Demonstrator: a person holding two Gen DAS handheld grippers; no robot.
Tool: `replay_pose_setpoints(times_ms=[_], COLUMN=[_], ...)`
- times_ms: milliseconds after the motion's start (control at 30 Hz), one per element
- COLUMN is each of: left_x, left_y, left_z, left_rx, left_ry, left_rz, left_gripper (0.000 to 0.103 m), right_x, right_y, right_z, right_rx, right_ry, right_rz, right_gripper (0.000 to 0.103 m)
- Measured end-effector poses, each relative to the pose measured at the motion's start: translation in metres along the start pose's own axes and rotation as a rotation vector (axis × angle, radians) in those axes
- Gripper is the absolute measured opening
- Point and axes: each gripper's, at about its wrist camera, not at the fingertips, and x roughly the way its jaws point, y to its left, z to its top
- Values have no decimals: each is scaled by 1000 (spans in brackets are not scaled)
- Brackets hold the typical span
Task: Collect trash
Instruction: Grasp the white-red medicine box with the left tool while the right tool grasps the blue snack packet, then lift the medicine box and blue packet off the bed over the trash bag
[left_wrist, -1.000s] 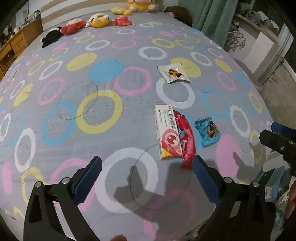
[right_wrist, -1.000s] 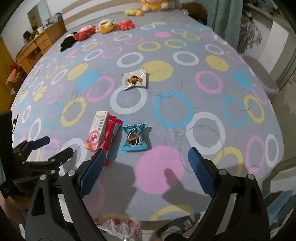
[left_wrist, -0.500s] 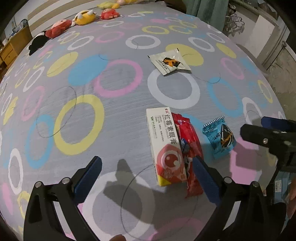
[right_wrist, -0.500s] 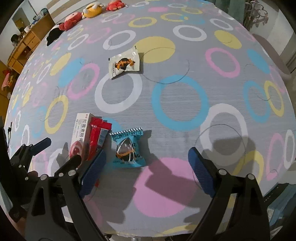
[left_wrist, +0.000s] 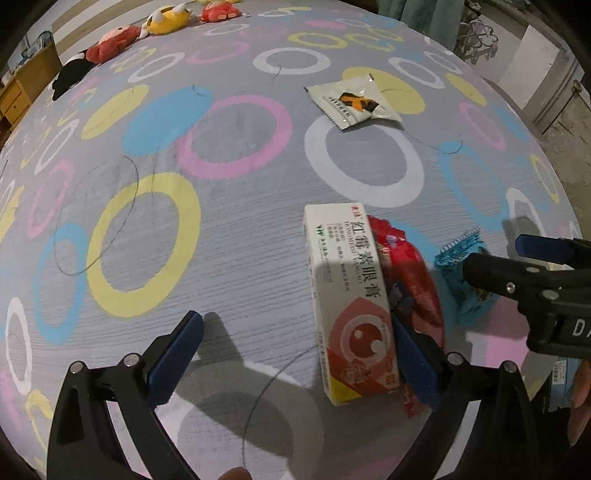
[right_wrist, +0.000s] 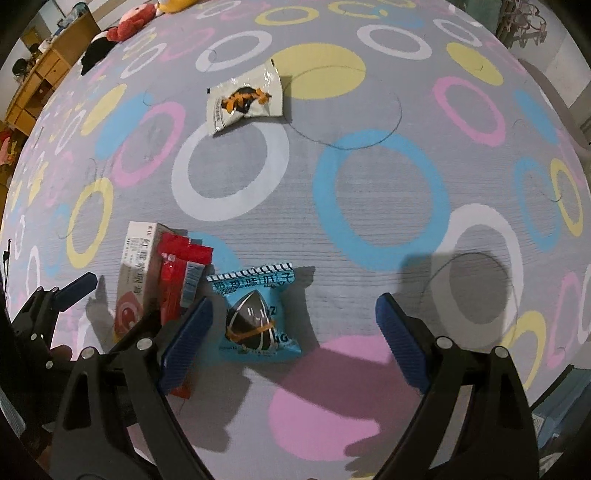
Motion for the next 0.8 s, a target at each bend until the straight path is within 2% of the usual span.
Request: replay_pose_setpoints(times_ms=[100, 167, 300, 400, 533, 600, 667, 800], left_x=[4, 6, 8, 8, 4, 2, -1, -4], left_y=[-1, -2, -2, -4, -4, -4, 0, 8], left_z=[-3, -3, -1, -1, -4, -4, -5, -5], left_rx=[11, 16, 10, 15, 8, 2, -19, -47], left_ry=[0, -2, -6, -20, -50, -59, -71, -71], left_rz=[13, 22, 23, 32, 31, 27, 19, -14], left_gripper=[95, 95, 95, 90, 72, 60, 35, 33], right_x=[9, 15, 26, 29, 28, 27, 26, 26], right_y=[3, 2, 4, 10, 21, 27, 35, 43], right_z=[2, 1, 2, 1, -1, -2, -4, -9], right_rx=[1, 5, -8, -29, -57, -72, -86, -99], right_ry=[18, 27, 46, 49, 43, 42, 38, 19], right_rz=[-10, -16, -42, -74, -93, -88, -87, -91], right_gripper=[88, 82, 81, 80, 61, 52, 35, 28])
